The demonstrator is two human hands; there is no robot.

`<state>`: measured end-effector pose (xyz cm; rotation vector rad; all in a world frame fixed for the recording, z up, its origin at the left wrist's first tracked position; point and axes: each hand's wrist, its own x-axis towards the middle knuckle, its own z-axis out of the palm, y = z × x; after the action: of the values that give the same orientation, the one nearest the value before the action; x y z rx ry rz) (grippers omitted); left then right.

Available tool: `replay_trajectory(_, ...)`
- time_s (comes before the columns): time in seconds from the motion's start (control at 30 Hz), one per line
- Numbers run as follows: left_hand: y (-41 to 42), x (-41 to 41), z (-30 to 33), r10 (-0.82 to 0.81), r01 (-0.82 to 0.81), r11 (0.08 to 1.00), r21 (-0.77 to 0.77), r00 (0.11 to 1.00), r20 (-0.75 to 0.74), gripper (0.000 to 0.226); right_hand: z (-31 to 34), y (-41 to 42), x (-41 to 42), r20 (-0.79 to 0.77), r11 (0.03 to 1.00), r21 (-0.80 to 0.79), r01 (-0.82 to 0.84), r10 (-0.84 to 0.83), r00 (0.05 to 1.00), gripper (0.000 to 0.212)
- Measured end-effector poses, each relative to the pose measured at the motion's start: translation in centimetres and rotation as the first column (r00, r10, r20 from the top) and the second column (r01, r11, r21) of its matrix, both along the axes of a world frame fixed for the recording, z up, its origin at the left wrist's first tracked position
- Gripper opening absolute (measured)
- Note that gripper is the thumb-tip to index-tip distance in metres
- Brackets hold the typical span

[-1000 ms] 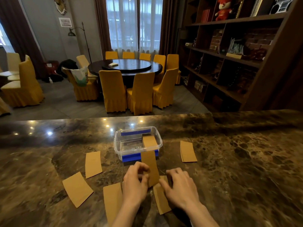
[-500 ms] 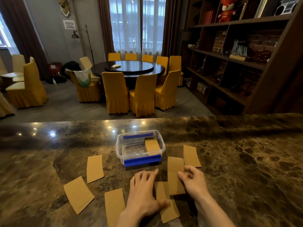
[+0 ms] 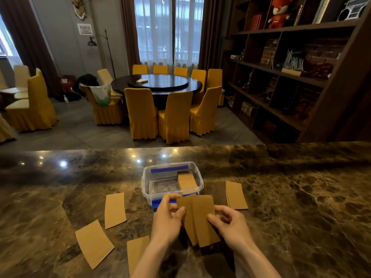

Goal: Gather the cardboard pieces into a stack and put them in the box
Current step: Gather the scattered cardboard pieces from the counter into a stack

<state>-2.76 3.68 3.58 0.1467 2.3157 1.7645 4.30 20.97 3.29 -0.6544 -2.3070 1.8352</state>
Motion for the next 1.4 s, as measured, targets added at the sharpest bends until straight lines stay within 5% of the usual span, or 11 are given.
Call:
replay_trajectory(0.1,-0.9,-0.1,0.7,-0.059,0.062,0.989,0.134,0.998,-0.027,0.023,-0.1,-1.4,-0.7,-0.025,0.998,0.066,0.009,-0.007,1.000,0.023)
replay_trajectory(0.33,-3.3,0.2,1.4,-0.093,0.107,0.986,0.130,0.989,-0.111,0.024,-0.2,-3.9,-2.1,-0.007,0.998,0.036,-0.054,0.055,0.998,0.024)
replay_trajectory(0.5,-7.2,-0.6,-0.6,-0.106,0.051,0.965,-0.259,0.973,-0.205,0.035,-0.7,-5.2,-2.5,0.039,0.998,-0.066,-0.019,0.021,0.999,0.021)
replay_trajectory(0.67,-11.9,-1.1,-2.5,-0.251,0.149,0.767,-0.624,0.965,-0.078,0.076,-1.2,-6.5,-2.6,0.064,0.992,-0.129,-0.012,0.021,0.998,0.012)
replay_trajectory(0.8,-13.6,-0.6,-3.2,-0.350,0.232,0.591,-0.772,0.937,0.013,0.117,-1.3,-7.8,-2.6,0.079,0.990,-0.138,-0.029,0.040,0.996,0.011)
replay_trajectory(0.93,-13.5,-0.1,-3.4,-0.347,0.165,0.592,-0.789,0.936,-0.065,0.095,-1.2,-8.9,-2.5,0.085,0.991,-0.122,-0.060,0.071,0.994,0.013)
replay_trajectory(1.07,-13.2,0.1,-2.7,-0.239,0.102,0.707,-0.700,0.966,-0.101,0.061,-0.8,-9.3,-2.2,0.085,0.988,-0.132,-0.082,0.093,0.992,0.013)
replay_trajectory(1.2,-12.6,0.0,-1.8,0.044,-0.075,0.948,-0.310,0.993,-0.107,0.032,-0.1,-9.6,-1.8,0.067,0.977,-0.179,-0.115,0.129,0.989,0.014)
replay_trajectory(1.4,-11.4,-0.8,-0.3,0.122,-0.122,0.977,0.174,0.992,0.010,0.017,1.0,-10.4,-2.0,-0.004,0.987,-0.054,-0.150,0.150,0.989,0.017)
